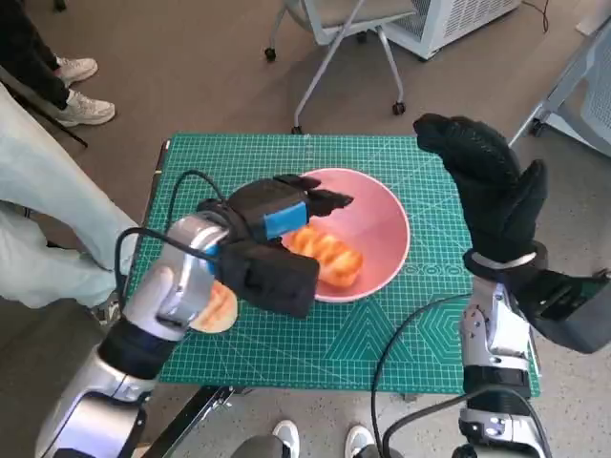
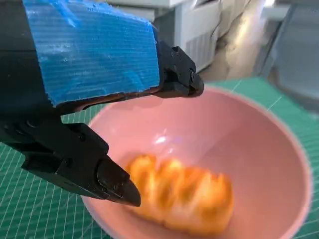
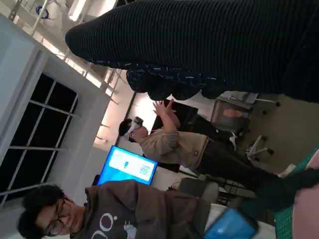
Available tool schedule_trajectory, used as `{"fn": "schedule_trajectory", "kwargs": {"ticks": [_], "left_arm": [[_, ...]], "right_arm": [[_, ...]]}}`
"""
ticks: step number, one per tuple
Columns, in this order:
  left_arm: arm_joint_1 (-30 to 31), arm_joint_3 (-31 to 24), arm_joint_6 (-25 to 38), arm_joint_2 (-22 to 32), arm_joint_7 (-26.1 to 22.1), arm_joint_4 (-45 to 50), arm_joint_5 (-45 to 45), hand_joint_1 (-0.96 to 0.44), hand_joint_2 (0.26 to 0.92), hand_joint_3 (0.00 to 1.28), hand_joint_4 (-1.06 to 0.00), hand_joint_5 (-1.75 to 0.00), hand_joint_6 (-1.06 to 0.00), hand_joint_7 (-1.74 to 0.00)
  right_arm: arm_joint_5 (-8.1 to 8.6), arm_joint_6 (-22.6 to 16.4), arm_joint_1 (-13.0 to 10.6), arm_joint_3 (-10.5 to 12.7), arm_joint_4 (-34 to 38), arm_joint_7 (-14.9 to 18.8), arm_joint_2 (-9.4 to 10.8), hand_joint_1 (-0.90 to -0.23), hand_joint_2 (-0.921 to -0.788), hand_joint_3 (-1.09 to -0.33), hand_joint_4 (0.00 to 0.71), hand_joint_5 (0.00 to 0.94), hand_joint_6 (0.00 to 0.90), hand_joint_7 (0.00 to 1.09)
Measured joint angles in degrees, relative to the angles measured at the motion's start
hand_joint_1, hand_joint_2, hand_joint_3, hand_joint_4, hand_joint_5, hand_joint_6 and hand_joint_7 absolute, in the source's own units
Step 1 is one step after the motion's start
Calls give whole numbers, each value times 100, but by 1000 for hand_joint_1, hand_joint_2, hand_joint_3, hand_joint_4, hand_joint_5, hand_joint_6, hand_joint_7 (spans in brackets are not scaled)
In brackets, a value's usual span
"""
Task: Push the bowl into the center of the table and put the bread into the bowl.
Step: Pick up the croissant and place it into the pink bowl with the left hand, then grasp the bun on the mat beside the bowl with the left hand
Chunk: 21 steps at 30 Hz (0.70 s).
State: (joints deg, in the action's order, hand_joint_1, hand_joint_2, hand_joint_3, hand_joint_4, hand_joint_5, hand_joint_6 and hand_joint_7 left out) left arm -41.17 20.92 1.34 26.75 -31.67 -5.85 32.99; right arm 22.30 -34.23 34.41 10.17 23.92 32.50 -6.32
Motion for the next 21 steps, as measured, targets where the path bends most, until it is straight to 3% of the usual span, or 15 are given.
{"fn": "schedule_trajectory", "kwargs": {"ticks": [21], "left_arm": [[1821,-2354,130,1690,-526,2581,-936,-162,722,0,-130,-5,-275,-12]], "right_arm": [[-20,-17,-2,-93,-22,-69,25,-650,-921,-728,194,0,47,546]]}}
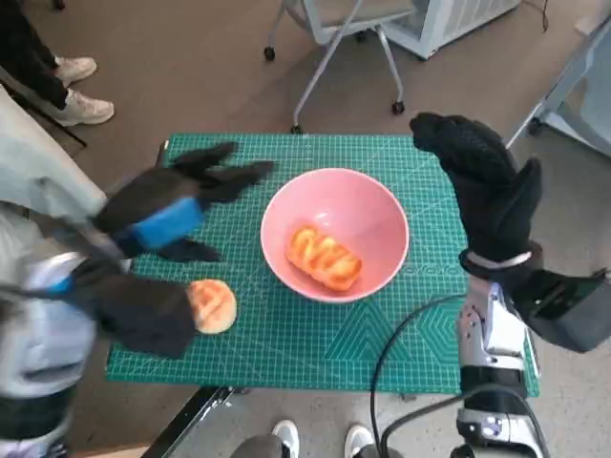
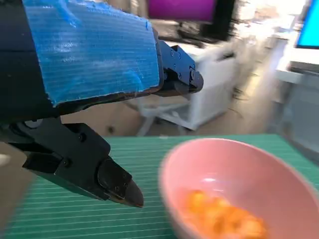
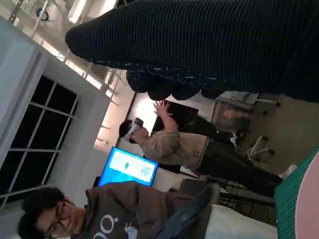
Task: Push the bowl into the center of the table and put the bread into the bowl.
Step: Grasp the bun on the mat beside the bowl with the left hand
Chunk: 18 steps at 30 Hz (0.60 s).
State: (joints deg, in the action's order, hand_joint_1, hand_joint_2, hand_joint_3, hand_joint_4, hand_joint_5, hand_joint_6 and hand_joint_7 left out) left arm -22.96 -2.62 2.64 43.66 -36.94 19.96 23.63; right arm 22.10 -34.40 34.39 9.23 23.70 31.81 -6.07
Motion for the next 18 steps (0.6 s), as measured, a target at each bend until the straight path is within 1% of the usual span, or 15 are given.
{"fn": "schedule_trajectory", "kwargs": {"ticks": [4,7,11,18], "left_arm": [[410,-344,56,269,-134,298,-94,-148,708,0,-135,-5,-282,-14],[638,-491,169,417,-273,495,-123,-129,697,0,-138,-5,-285,-13],[944,-572,320,596,-465,734,-124,-78,674,1,-144,-5,-291,-12],[1141,-561,416,652,-594,866,-130,-58,666,1,-147,-3,-294,-10]], "right_arm": [[8,-2,1,-9,11,2,-1,-650,-921,-728,194,0,46,547],[10,-5,7,-20,42,5,2,-650,-921,-729,193,0,45,548],[17,-5,13,-27,82,21,7,-649,-921,-731,192,0,43,550],[22,-5,14,-27,112,30,7,-649,-921,-732,192,0,40,554]]}}
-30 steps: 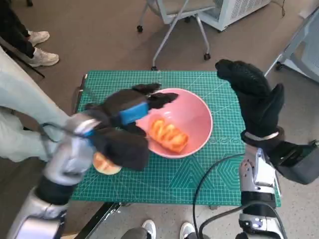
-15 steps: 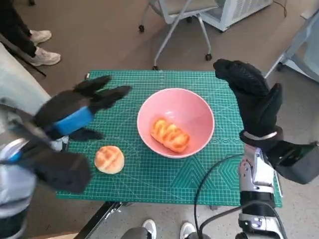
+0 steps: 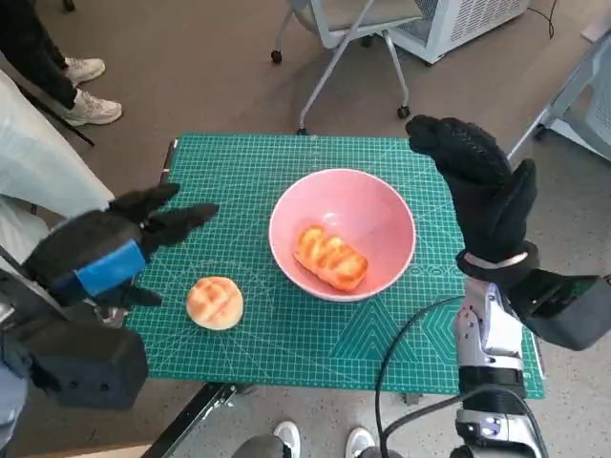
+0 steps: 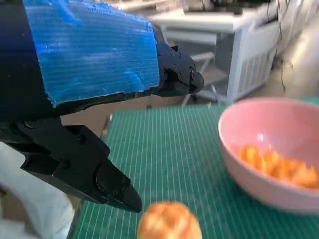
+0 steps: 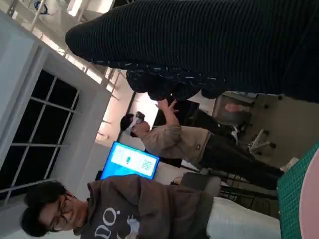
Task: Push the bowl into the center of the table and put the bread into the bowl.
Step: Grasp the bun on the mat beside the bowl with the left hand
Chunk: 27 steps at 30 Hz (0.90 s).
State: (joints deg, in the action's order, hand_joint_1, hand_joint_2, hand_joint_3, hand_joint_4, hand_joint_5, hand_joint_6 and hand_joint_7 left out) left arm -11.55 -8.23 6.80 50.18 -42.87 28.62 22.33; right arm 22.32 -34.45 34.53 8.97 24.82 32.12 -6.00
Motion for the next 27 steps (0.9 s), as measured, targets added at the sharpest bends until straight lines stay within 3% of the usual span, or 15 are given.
{"fn": "schedule_trajectory", "kwargs": {"ticks": [3,9,27], "left_arm": [[49,34,-27,44,29,16,93,64,667,3,-170,-10,-307,-13],[399,418,-196,98,135,-32,573,173,687,11,-186,-7,-307,-6],[501,1320,-215,-151,177,-616,955,74,698,8,-162,0,-276,0]], "right_arm": [[2,1,10,-3,16,5,2,-651,-921,-733,191,0,38,557],[12,3,38,-4,31,36,3,-653,-921,-734,191,0,36,561],[54,98,42,14,24,138,-9,-659,-921,-732,191,1,30,573]]}}
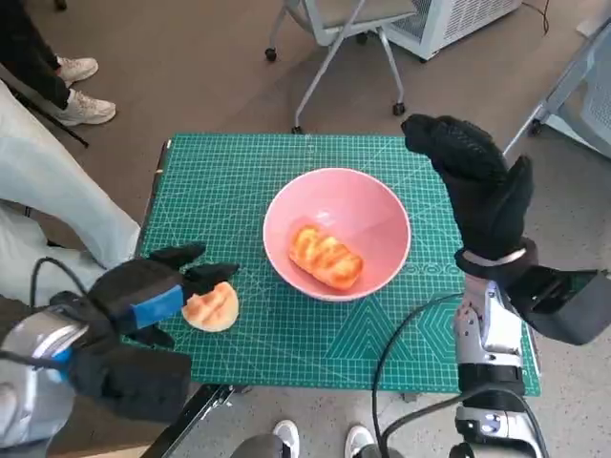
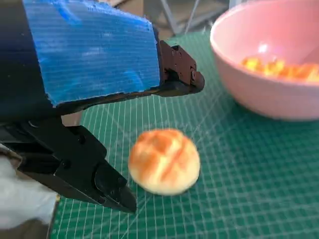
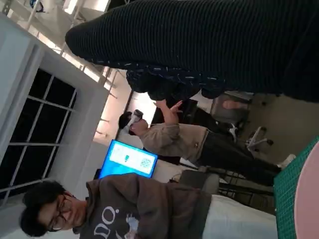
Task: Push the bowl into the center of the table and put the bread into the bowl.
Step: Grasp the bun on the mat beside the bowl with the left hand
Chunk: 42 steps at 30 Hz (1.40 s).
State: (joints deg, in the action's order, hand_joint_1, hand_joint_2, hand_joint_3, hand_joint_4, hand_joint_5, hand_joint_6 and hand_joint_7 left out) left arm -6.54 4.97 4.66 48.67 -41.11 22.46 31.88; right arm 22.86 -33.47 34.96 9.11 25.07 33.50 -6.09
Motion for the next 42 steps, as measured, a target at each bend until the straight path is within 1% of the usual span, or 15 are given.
{"fn": "schedule_trajectory", "kwargs": {"ticks": [7,13,21,24,26,29,30,33,35,36,38,39,40,41,42], "left_arm": [[-118,261,-53,-98,60,-358,195,61,702,9,-154,0,-265,0],[-272,485,-156,-240,216,-801,304,78,709,11,-164,-3,-271,-3],[-498,782,-194,-495,372,-1543,375,117,729,19,-191,-8,-301,-11],[-619,866,-205,-614,478,-1831,412,124,746,28,-229,-19,-329,-20],[-688,922,-241,-673,618,-1988,462,121,767,37,-291,-19,-374,-22],[-759,1026,-400,-726,1007,-2233,671,121,788,45,-363,-20,-429,-25],[-778,1073,-479,-748,1198,-2346,780,123,805,51,-415,-22,-475,-29],[-854,1177,-718,-793,1721,-2605,1034,129,838,61,-510,-23,-559,-34],[-967,1235,-840,-824,2004,-2787,1139,138,863,66,-630,-54,-647,-55],[-1015,1252,-865,-843,2086,-2859,1177,140,867,66,-660,-64,-667,-61],[-1099,1283,-882,-878,2157,-2971,1229,144,882,58,-772,-85,-738,-76],[-1132,1294,-881,-885,2159,-3019,1233,145,884,56,-795,-91,-753,-80],[-1154,1303,-879,-885,2152,-3049,1233,224,898,82,-732,-519,-799,-104],[-1174,1316,-872,-885,2120,-3084,1234,252,902,96,-705,-677,-815,-113],[-1189,1324,-863,-885,2086,-3114,1235,162,909,94,-698,-860,-728,-502]], "right_arm": [[-2,-1,0,22,0,14,-19,-659,-921,-732,191,1,29,574],[-10,-6,0,38,1,15,-30,-658,-921,-736,192,1,24,574],[-12,-16,0,56,6,16,-42,-658,-921,-739,192,1,21,575],[-13,-17,2,65,13,16,-45,-658,-921,-738,192,1,20,575],[-14,-19,2,64,21,17,-45,-658,-921,-738,193,1,18,575],[-27,-30,3,66,44,17,-45,-658,-921,-737,193,1,18,574],[-33,-33,3,68,54,17,-46,-657,-921,-737,193,1,18,574],[-38,-37,1,76,76,17,-49,-657,-921,-737,193,1,17,574],[-38,-38,3,81,78,17,-50,-656,-921,-737,193,1,17,574],[-39,-38,3,79,78,18,-49,-656,-921,-737,193,1,17,574],[-42,-38,3,79,78,19,-49,-655,-921,-737,193,1,17,574],[-42,-38,3,79,77,19,-48,-654,-921,-737,193,1,17,574],[-42,-38,3,79,77,19,-49,-654,-921,-736,194,1,16,573],[-42,-37,2,82,76,19,-50,-654,-921,-736,194,1,16,573],[-41,-37,3,84,75,19,-50,-654,-921,-735,194,1,16,573]]}}
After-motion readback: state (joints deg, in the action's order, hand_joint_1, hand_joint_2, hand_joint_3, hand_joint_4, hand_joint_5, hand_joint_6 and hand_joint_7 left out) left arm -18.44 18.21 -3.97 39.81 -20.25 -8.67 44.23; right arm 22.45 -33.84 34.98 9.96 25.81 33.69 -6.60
